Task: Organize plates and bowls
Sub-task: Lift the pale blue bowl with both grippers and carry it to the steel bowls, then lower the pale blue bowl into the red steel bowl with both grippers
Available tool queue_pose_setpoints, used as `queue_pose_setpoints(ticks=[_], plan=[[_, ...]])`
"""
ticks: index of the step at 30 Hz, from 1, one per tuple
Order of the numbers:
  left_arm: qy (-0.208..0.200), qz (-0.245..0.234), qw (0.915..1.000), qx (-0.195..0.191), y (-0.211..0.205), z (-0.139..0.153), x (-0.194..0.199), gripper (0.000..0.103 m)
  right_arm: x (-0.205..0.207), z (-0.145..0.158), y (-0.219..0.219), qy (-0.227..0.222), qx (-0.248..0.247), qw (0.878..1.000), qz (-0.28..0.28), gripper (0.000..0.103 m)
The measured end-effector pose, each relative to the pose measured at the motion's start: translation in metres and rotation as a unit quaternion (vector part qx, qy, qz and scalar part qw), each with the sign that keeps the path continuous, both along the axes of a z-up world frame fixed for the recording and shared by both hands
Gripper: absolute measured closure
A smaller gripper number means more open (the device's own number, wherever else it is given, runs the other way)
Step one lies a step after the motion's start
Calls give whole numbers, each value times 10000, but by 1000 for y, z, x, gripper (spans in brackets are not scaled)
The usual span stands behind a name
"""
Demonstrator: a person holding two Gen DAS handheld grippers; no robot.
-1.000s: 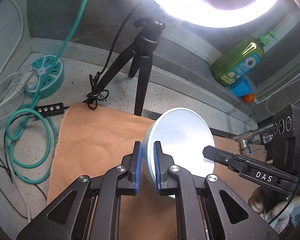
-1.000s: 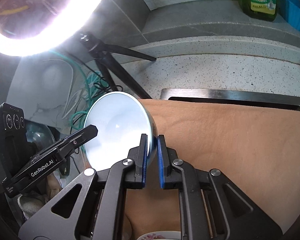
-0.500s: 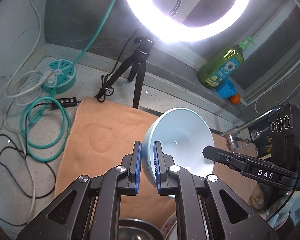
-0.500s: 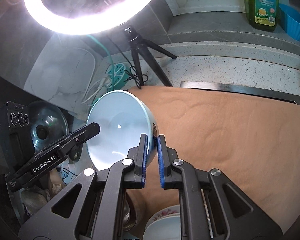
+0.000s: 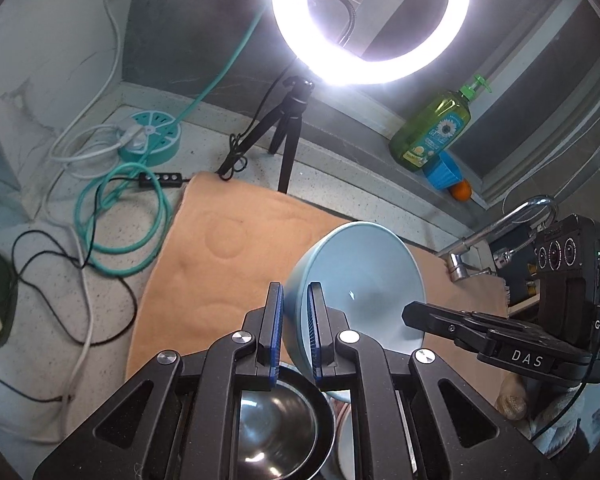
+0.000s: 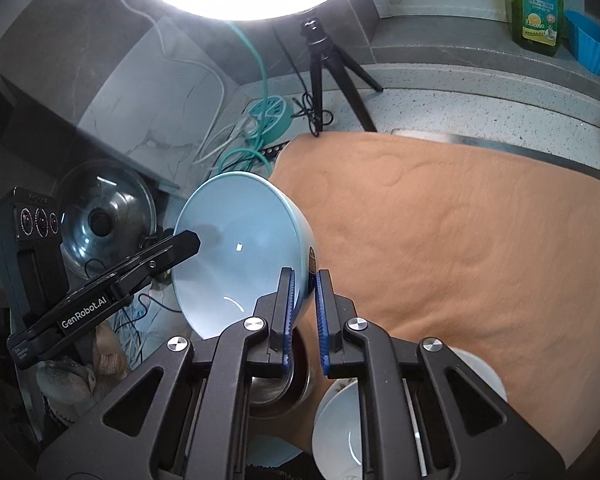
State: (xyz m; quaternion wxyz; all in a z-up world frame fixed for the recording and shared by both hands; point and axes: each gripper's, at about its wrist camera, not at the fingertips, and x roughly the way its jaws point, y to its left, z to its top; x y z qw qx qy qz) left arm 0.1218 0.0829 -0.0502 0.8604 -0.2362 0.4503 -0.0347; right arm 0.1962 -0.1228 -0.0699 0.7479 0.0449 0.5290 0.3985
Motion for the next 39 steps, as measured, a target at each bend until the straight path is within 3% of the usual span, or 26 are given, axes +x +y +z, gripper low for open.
queue_pose_setpoints(ticks=[17,39], plan=[[380,259,9989,-55,13,-31,-65,93,-55,-38,19,256,-355,9975,553,92],[800,246,9965,-89,14,-59,-78,93,-67,-75,31,613,-663,9937,660,92]])
